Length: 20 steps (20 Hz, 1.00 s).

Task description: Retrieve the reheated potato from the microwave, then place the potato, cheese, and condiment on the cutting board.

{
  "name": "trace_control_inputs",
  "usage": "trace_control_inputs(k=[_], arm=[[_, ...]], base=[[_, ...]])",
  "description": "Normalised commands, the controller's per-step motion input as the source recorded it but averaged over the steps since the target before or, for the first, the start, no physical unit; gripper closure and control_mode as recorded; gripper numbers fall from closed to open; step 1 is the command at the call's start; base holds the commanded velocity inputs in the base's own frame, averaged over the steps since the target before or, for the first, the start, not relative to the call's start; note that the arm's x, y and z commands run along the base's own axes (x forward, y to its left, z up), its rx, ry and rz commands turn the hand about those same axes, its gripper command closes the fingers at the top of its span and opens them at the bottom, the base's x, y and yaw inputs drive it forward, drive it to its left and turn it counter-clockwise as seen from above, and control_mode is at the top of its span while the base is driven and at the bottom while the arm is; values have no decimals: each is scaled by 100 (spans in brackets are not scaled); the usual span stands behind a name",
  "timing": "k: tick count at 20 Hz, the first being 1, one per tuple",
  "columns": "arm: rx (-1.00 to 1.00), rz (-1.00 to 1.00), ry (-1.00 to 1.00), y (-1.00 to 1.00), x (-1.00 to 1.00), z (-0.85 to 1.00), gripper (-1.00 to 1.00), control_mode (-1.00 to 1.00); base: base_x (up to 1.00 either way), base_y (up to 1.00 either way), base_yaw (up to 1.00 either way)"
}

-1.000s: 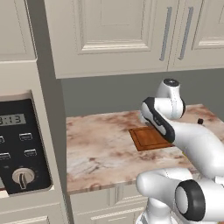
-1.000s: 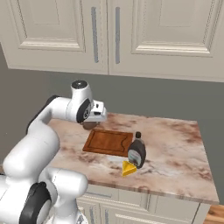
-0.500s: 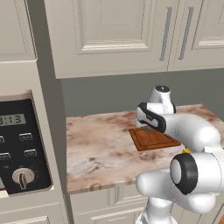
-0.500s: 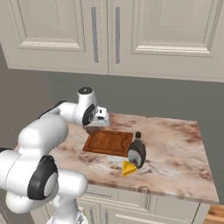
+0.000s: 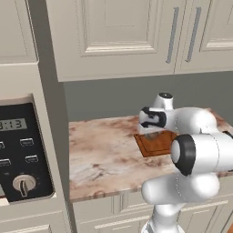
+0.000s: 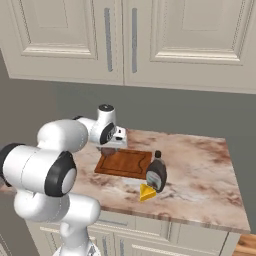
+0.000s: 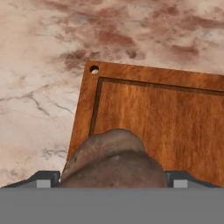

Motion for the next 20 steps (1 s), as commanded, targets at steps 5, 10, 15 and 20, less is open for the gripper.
trace_control_inputs(k=[5,10,15,20], arm=[[5,0,1,-2,16,-39,100,-100],[5,0,2,-1,11,-36,100,-100],[4,0,7,0,14,-33,100,-100],[3,0,6,0,9,-30,100,-100]], base=[[0,0,0],[0,0,0],[0,0,0],[0,0,0]])
